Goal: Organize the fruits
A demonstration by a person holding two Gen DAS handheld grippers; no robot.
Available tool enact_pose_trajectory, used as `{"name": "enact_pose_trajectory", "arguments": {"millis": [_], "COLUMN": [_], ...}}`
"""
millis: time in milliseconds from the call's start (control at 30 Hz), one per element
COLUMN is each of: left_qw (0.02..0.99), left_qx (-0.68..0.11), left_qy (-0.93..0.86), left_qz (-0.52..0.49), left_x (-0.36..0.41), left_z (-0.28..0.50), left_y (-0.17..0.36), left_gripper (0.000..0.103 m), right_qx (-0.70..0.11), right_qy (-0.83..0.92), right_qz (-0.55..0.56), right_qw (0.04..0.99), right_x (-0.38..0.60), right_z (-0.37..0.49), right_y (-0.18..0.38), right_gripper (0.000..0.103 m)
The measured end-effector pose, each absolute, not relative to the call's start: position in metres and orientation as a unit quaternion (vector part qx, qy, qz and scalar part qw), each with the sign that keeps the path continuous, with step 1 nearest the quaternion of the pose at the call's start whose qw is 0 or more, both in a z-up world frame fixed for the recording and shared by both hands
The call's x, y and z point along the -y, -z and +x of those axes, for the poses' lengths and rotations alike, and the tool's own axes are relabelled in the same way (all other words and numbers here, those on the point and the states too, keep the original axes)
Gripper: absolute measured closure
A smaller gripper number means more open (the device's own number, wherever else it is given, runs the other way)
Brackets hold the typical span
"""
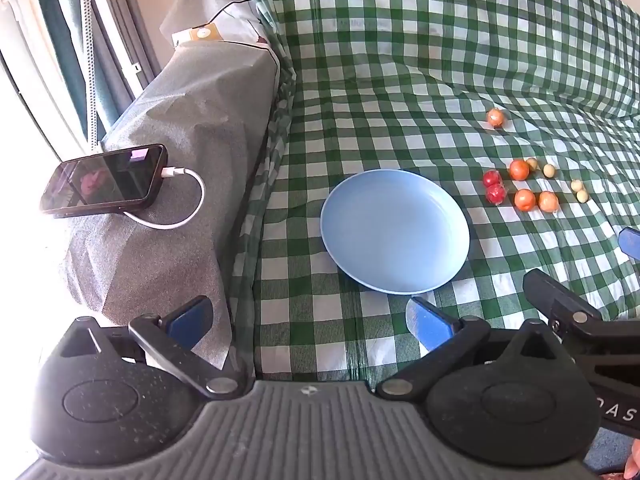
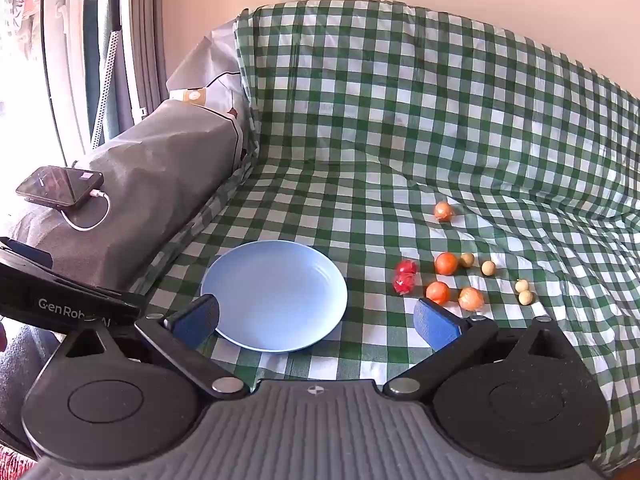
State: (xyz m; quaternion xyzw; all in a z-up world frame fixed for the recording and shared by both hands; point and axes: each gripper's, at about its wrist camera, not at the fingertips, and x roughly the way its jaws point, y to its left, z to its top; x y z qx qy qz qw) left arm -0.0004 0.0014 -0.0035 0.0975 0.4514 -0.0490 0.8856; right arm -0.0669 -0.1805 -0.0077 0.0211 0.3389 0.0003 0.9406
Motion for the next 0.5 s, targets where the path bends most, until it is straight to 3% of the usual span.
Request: {"name": "enact_pose_trajectory", "arguments": {"millis": [500], "left_qw": [0.881], "left_qx": [-0.459], "left_qy": [0.047], "left_qz": [0.101], "left_x": [0.0023], "left_z": [0.0038], "left_y": [0.0051], "left_gripper": [0.000], "right_qx": [-0.340], "right_qy": [0.000], "right_qz": [0.022], "right_qw": [0.940], "right_x": [0.1800], "right_z": [-0.0673], "right_y": [0.0073], "right_gripper": [0.001]}}
